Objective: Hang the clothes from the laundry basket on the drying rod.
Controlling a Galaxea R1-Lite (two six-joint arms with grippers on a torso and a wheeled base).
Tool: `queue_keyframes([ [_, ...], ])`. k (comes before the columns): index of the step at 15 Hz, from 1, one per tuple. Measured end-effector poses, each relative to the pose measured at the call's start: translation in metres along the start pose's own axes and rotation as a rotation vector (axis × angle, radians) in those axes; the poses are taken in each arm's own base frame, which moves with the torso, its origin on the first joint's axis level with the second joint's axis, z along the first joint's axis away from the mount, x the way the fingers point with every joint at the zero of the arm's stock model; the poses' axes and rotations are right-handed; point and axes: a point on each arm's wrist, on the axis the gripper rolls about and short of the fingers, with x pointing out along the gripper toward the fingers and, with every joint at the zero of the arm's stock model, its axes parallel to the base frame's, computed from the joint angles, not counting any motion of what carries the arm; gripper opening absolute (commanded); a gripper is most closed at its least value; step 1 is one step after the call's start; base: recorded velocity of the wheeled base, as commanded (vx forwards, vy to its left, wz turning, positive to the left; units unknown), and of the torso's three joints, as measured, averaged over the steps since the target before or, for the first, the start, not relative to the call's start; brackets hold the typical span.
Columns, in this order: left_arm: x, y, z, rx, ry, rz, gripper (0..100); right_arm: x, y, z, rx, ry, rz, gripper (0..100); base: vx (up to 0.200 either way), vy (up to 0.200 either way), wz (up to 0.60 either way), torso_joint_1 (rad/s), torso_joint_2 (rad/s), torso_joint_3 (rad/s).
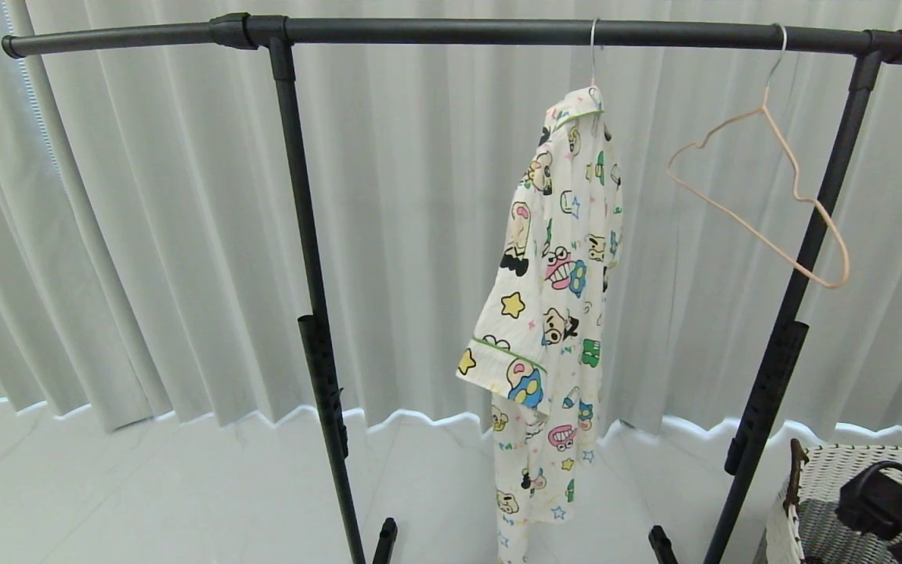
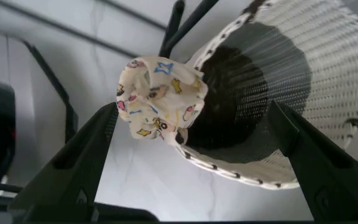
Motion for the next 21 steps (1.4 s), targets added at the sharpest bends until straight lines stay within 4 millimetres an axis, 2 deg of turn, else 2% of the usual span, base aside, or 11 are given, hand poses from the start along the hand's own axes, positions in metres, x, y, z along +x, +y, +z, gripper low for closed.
queue_keyframes([
  [4, 0.0, 0.0, 0.0, 0.001, 0.006, -0.001, 100, 0.046, 0.004, 0.016, -0.045, 0.092, -0.056, 100, 0.0, 0.0, 0.0, 0.0, 0.0, 0.0],
  [7, 0.001, 0.0, 0.0, 0.004, 0.01, -0.006, 100, 0.075, 0.006, 0.019, -0.074, 0.157, -0.132, 100, 0.0, 0.0, 0.0, 0.0, 0.0, 0.0],
  [11, 0.001, 0.0, 0.0, 0.006, 0.013, -0.007, 100, 0.094, 0.01, 0.015, -0.113, 0.236, -0.11, 100, 0.0, 0.0, 0.0, 0.0, 0.0, 0.0],
  [15, 0.001, 0.0, 0.0, 0.006, 0.015, -0.007, 100, 0.102, 0.011, 0.015, -0.115, 0.26, -0.104, 100, 0.0, 0.0, 0.0, 0.0, 0.0, 0.0],
  [16, 0.001, 0.0, 0.0, 0.006, 0.015, -0.007, 100, 0.103, 0.01, 0.014, -0.113, 0.265, -0.104, 0, 0.0, 0.0, 0.0, 0.0, 0.0, 0.0],
  [21, 0.001, 0.0, 0.0, 0.006, 0.015, -0.007, 100, 0.101, 0.01, 0.012, -0.12, 0.283, -0.142, 0, 0.0, 0.0, 0.0, 0.0, 0.0, 0.0],
])
